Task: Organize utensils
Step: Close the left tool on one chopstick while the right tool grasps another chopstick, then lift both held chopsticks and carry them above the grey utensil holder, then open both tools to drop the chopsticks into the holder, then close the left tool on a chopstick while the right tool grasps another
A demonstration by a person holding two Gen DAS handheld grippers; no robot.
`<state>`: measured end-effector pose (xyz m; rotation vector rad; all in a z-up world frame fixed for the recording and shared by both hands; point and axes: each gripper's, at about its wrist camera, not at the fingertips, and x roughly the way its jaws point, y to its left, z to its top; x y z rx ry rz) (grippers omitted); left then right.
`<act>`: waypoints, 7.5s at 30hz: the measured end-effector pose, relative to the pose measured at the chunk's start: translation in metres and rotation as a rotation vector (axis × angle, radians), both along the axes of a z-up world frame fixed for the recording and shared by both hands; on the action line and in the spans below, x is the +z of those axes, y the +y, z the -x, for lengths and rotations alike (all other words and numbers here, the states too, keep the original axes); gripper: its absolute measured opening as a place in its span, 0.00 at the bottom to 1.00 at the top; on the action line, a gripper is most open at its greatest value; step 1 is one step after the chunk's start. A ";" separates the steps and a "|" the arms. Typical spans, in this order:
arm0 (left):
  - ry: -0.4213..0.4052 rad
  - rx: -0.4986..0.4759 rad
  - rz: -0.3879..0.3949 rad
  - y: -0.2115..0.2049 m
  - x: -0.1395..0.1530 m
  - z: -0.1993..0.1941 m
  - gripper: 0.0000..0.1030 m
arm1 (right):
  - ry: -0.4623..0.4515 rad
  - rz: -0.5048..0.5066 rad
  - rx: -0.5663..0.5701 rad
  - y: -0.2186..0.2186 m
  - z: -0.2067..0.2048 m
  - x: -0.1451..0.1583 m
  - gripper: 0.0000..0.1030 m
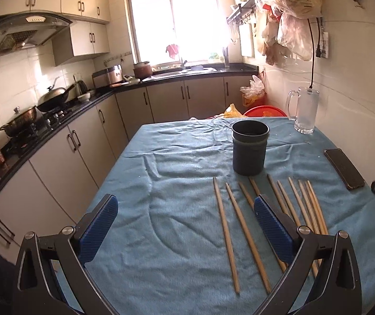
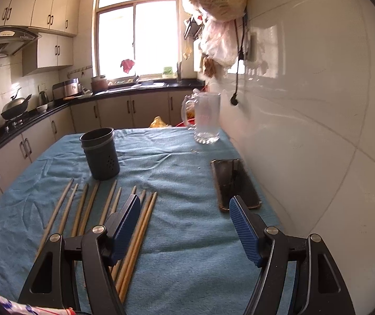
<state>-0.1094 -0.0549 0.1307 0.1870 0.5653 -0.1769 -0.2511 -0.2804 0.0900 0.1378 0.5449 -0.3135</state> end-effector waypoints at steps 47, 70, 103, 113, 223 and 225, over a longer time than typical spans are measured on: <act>0.569 -0.095 0.061 -0.053 -0.117 -0.202 0.11 | 0.550 -0.151 0.122 -0.021 -0.201 -0.086 0.12; 0.174 -0.187 0.187 -0.015 0.011 -0.063 0.07 | 0.161 -0.146 0.154 -0.011 -0.098 0.015 0.05; -0.028 -0.246 0.307 0.010 0.092 0.036 0.07 | -0.125 -0.078 0.201 0.016 0.006 0.125 0.05; -0.008 -0.249 0.325 0.012 0.101 0.014 0.07 | -0.171 -0.082 0.255 0.019 -0.014 0.150 0.05; 0.518 -0.100 0.061 -0.066 -0.117 -0.149 0.07 | 0.399 -0.313 0.178 -0.023 -0.158 -0.086 0.13; 0.535 -0.103 0.088 -0.060 -0.117 -0.150 0.07 | 0.370 -0.369 0.181 -0.027 -0.156 -0.083 0.13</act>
